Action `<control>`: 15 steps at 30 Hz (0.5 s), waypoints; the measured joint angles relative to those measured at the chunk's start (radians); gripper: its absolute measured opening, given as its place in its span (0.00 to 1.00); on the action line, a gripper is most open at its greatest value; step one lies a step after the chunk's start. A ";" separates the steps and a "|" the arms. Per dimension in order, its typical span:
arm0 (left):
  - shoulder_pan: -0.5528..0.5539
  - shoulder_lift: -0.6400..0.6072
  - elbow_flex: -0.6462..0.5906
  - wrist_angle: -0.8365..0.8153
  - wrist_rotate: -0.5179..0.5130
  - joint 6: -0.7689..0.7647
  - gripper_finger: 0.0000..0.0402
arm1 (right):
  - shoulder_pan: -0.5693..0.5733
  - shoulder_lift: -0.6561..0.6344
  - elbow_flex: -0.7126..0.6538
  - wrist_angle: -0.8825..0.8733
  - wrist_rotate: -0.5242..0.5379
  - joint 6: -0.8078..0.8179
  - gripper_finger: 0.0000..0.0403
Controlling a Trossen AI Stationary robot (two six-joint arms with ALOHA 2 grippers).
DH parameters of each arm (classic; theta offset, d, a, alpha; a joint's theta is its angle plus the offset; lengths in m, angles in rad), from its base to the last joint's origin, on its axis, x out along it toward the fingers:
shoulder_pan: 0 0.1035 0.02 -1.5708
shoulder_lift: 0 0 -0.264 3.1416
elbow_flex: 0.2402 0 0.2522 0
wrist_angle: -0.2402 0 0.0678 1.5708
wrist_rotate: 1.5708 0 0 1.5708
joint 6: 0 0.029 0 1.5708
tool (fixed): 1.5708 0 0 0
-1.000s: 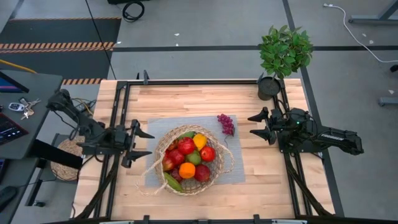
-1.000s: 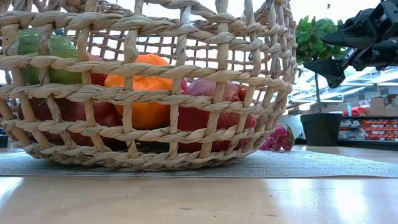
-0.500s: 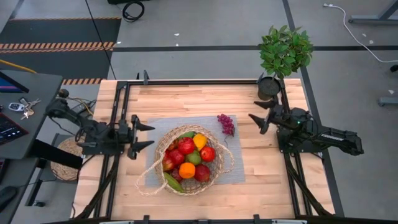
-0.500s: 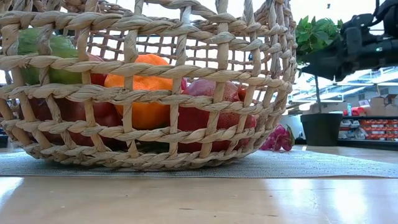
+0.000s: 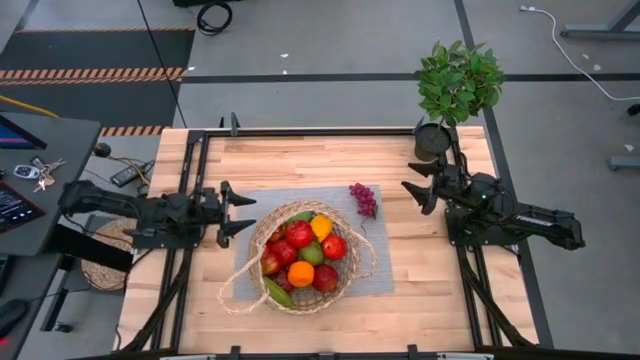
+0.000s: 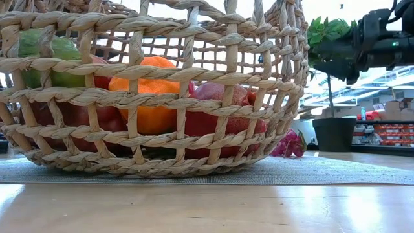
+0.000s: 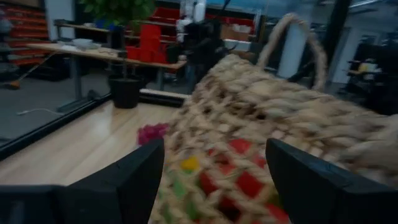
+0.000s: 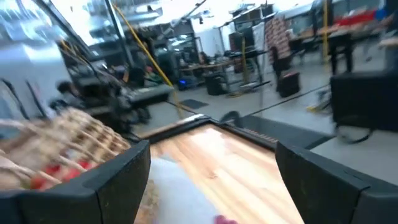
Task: Build produce basket
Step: Put the purple grapes into the brown basket
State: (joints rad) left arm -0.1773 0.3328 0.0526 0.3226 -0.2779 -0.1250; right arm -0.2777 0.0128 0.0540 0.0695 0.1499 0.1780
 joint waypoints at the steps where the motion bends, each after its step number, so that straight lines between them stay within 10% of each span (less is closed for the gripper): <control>1: 0.017 0.000 -0.005 0.000 0.006 0.002 0.71 | 0.000 0.000 0.000 0.005 -0.013 0.040 0.86; 15: 0.246 0.000 -0.012 -0.008 0.245 -0.033 0.71 | 0.001 0.007 0.000 0.013 -0.103 0.247 0.86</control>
State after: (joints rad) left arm 0.0691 0.3328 0.0404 0.3145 -0.0332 -0.1576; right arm -0.2771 0.0200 0.0540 0.0825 0.0466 0.4251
